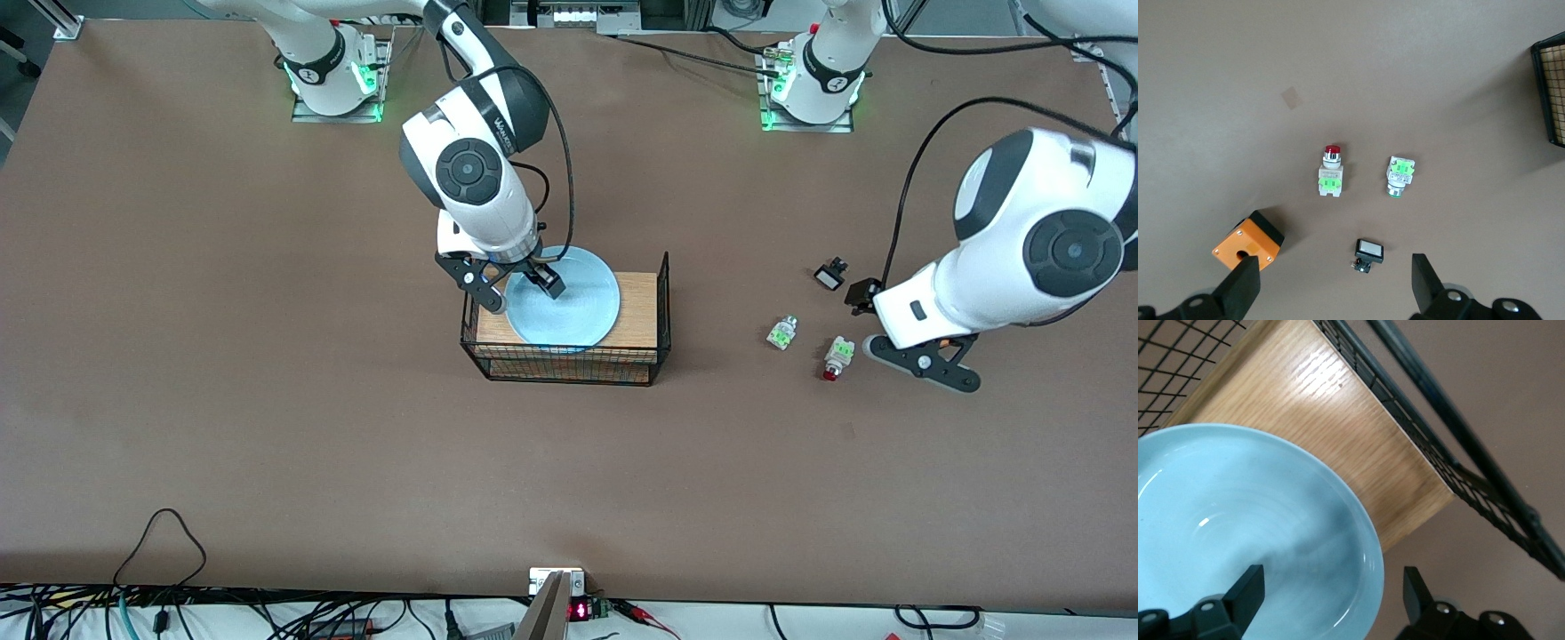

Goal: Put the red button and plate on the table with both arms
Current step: 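Open and raise the left gripper while the right gripper grips the plate rim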

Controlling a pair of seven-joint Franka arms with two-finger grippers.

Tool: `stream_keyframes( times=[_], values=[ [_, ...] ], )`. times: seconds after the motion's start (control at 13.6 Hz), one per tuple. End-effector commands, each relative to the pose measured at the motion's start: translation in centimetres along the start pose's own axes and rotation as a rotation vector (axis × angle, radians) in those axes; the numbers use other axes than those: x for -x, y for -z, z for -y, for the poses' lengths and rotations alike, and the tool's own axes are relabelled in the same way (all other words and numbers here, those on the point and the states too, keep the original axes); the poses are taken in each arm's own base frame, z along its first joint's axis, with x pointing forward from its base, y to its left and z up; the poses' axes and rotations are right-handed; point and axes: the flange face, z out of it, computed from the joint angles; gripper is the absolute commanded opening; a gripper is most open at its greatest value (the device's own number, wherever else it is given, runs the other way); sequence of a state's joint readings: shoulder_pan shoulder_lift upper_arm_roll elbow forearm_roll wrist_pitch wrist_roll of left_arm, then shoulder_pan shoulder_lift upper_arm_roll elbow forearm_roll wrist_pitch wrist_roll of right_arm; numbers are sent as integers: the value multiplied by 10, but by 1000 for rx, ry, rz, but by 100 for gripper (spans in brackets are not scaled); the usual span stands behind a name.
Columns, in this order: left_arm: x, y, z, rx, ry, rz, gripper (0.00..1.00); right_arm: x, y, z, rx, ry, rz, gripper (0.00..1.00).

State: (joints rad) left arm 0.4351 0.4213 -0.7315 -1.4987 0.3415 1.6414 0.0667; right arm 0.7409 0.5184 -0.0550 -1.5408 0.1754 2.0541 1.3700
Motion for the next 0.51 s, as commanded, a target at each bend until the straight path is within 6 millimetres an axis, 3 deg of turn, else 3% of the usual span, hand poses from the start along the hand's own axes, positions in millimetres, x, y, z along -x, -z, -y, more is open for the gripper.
stream_keyframes(
  times=[0.0, 0.07, 0.22, 0.44],
  values=[
    [23, 44, -12, -67, 57, -20, 100, 2, 3, 6, -12, -17, 6, 92],
    [30, 61, -14, -86, 86, -43, 100, 2, 3, 6, -11, -15, 5, 92],
    [42, 88, -37, -113, 93, -91, 100, 1, 2, 6, -12, -17, 4, 92],
    [69, 108, -11, -5, 227, -127, 100, 0, 2, 6, -19, -18, 2, 87]
  ],
)
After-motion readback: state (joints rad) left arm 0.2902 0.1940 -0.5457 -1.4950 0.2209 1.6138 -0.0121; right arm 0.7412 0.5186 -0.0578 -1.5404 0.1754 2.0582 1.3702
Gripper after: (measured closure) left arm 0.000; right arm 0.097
